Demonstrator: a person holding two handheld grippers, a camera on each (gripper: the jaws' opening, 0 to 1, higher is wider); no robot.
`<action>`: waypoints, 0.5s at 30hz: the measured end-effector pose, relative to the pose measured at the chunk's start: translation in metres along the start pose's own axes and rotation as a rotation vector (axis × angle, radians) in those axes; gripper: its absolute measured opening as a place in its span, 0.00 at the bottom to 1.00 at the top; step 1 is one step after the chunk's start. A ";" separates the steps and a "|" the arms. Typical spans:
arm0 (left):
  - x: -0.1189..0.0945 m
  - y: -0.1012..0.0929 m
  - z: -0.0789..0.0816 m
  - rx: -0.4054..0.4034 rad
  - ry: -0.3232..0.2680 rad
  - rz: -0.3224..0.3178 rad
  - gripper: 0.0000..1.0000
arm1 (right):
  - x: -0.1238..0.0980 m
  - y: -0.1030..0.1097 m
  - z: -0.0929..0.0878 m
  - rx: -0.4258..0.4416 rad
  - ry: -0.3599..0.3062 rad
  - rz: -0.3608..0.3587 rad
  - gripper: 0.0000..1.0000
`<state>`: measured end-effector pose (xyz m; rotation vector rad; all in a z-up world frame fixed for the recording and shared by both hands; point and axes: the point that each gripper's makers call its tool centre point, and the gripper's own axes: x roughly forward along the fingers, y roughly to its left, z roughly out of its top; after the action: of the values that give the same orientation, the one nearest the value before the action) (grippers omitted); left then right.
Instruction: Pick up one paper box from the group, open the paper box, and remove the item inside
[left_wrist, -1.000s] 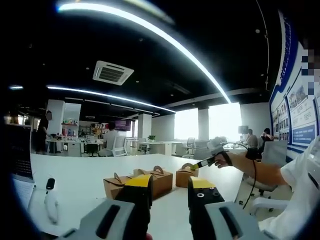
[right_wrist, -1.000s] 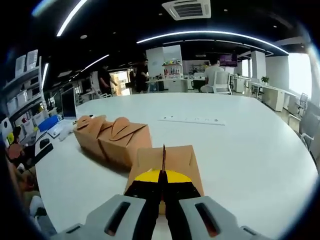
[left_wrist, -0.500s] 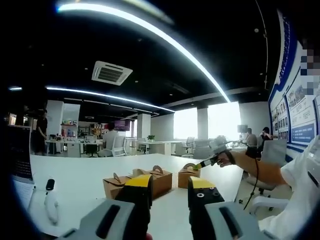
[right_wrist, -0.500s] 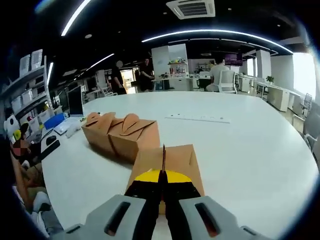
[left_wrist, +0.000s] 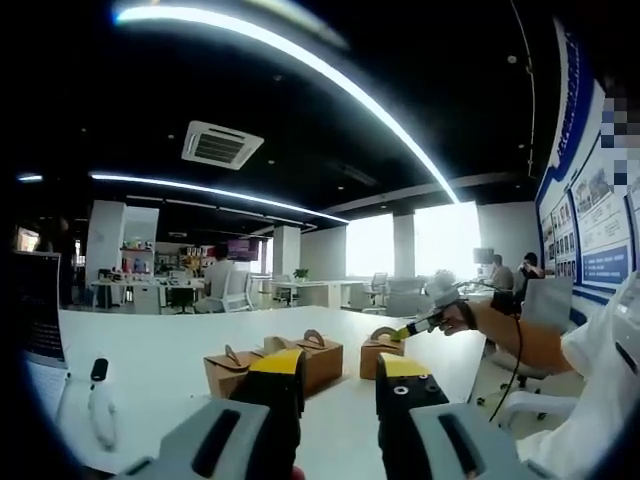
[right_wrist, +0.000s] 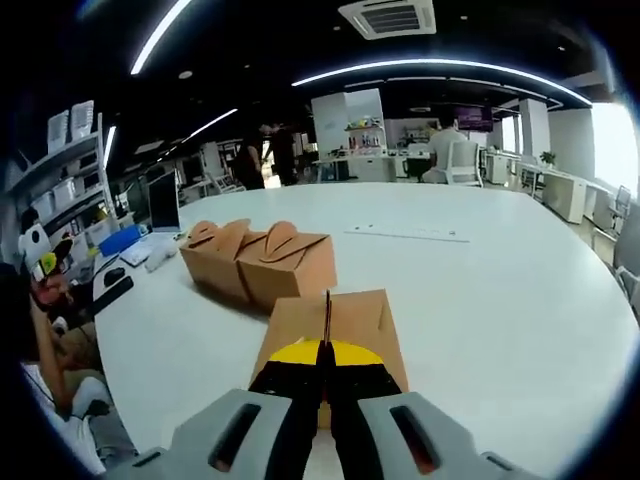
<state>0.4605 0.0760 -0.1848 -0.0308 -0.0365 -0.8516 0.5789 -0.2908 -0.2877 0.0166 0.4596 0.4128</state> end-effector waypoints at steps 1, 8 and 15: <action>0.000 0.000 0.000 0.000 0.001 0.000 0.30 | -0.001 0.002 0.000 0.001 -0.003 0.004 0.03; 0.000 0.002 0.000 0.000 0.000 0.001 0.30 | -0.007 0.015 -0.003 -0.011 -0.002 0.030 0.03; 0.000 0.001 -0.001 0.000 0.003 0.001 0.30 | -0.012 0.030 0.000 -0.034 -0.005 0.057 0.03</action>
<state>0.4611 0.0762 -0.1854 -0.0290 -0.0337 -0.8511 0.5576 -0.2684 -0.2790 -0.0023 0.4477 0.4768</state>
